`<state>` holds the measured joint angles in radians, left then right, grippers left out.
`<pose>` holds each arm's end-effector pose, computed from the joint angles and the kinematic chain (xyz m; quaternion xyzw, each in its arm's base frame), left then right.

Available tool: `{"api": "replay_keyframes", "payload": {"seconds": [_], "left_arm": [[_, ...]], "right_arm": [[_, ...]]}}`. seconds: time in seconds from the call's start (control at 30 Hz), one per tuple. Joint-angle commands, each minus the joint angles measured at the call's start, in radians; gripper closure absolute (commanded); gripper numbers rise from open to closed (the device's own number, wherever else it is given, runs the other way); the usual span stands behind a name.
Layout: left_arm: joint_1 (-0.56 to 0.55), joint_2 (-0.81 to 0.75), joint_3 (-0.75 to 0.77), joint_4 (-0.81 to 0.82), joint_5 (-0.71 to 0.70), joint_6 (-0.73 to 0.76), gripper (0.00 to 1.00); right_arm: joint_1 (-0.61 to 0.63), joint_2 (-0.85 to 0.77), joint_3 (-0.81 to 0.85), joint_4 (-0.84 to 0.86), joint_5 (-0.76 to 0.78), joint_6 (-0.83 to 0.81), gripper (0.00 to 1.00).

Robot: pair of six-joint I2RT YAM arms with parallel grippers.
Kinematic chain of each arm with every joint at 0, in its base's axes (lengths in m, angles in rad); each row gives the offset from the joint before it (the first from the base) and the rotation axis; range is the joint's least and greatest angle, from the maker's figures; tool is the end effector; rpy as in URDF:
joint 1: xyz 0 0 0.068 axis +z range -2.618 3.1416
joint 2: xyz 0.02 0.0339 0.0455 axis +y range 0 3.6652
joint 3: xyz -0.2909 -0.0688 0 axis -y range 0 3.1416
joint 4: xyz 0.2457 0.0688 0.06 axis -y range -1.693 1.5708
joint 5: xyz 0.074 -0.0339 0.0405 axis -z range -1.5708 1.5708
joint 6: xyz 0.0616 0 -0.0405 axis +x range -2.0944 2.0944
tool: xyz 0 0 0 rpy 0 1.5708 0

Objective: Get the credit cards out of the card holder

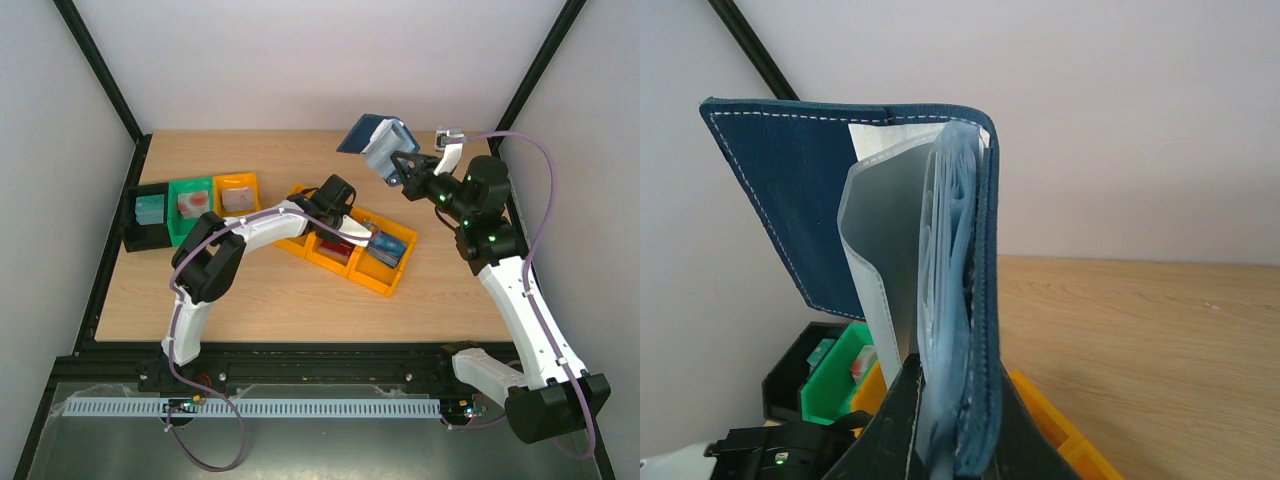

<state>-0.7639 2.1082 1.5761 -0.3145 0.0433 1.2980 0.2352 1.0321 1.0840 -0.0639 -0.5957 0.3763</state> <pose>0.3599 -0.3484 0.1889 0.8059 0.4740 0.0739 0.3469 0.2234 0.0891 0.4344 -0.1578 0.6929 0.4013 0.5779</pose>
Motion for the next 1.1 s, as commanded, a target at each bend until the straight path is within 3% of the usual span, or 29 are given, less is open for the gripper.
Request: {"api": "replay_keyframes", "payload": {"seconds": [0.0,0.57,0.8,1.07], "left_arm": [[0.004,0.028,-0.05,-0.088,-0.006,-0.02,0.98],[-0.03,-0.083,-0.188,0.076,-0.087,-0.051,0.98],[-0.036,-0.193,-0.299,0.22,-0.164,-0.103,0.98],[-0.068,-0.326,-0.576,0.383,-0.198,-0.045,0.98]], "right_arm": [[-0.003,-0.007,0.011,0.016,0.005,-0.017,0.98],[-0.002,-0.018,0.014,0.01,0.008,-0.023,0.98],[-0.003,-0.024,0.014,0.011,0.008,-0.025,0.98],[-0.002,-0.043,0.014,0.008,0.013,-0.03,0.98]]}}
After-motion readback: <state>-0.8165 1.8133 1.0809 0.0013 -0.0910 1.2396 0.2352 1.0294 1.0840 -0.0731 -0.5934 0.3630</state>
